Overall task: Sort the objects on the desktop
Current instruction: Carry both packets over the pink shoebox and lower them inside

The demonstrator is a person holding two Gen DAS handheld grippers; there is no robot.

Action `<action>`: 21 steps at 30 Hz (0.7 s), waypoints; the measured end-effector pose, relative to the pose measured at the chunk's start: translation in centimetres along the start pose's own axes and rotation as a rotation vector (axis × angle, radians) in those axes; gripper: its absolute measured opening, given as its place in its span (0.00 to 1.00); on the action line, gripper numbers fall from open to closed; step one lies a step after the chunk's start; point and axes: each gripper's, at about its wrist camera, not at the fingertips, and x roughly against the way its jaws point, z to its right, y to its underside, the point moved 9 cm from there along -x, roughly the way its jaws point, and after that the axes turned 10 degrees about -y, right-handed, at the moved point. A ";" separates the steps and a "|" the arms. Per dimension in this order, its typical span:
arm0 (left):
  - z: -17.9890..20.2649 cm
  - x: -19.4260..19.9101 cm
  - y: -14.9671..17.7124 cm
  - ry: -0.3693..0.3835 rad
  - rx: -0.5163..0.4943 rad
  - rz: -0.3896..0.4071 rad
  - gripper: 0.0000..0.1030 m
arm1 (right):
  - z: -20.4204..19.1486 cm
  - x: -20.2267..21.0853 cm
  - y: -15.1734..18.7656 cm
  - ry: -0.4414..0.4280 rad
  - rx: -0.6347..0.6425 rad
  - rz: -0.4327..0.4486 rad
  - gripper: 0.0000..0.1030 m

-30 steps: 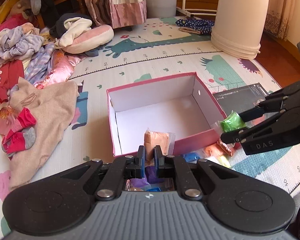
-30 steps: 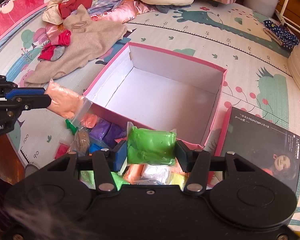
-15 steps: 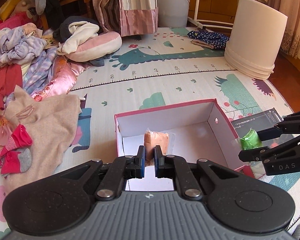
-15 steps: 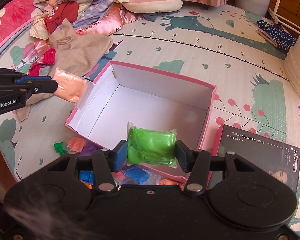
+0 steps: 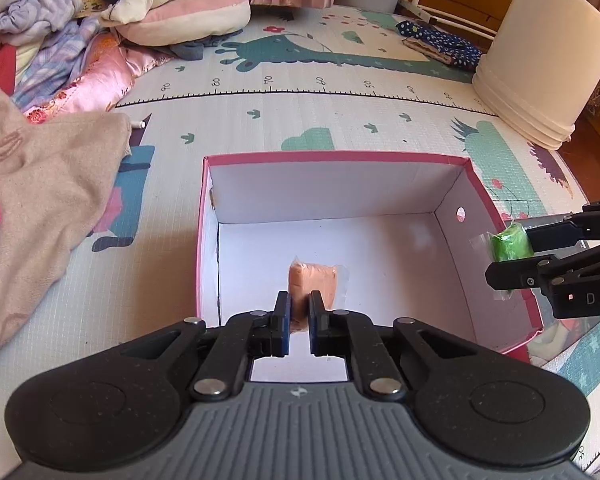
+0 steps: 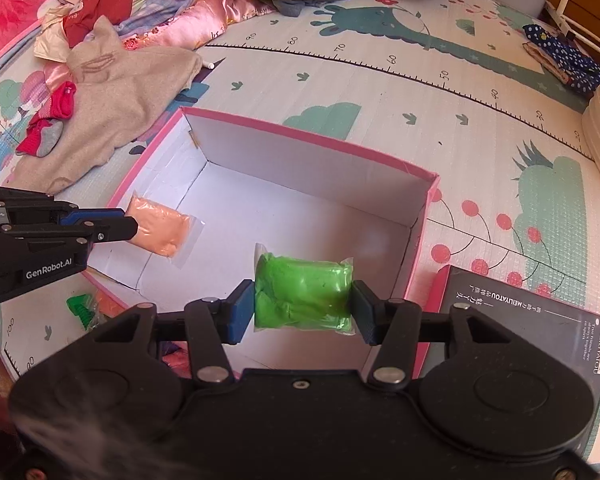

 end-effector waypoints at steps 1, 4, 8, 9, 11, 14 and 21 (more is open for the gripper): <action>0.0 -0.5 0.1 0.003 0.005 -0.006 0.07 | 0.2 -0.4 0.0 0.000 -0.003 -0.006 0.50; 0.2 -1.7 0.0 0.020 0.017 -0.017 0.07 | 0.6 -1.6 0.1 0.000 -0.010 -0.024 0.50; 0.7 -3.3 0.1 0.053 0.024 -0.039 0.07 | 1.2 -2.8 0.2 0.000 -0.022 -0.042 0.50; 0.7 -3.7 0.2 0.054 0.028 -0.047 0.07 | 1.3 -3.0 0.2 -0.001 -0.024 -0.046 0.50; 0.5 -4.4 0.5 0.055 0.043 -0.067 0.07 | 1.7 -3.5 0.0 -0.001 -0.028 -0.055 0.50; 0.3 -5.3 1.0 0.056 0.064 -0.098 0.07 | 1.9 -4.2 -0.1 -0.002 -0.028 -0.067 0.50; 0.6 -7.3 2.0 0.032 0.082 -0.151 0.07 | 2.1 -5.8 -0.3 -0.001 -0.042 -0.091 0.50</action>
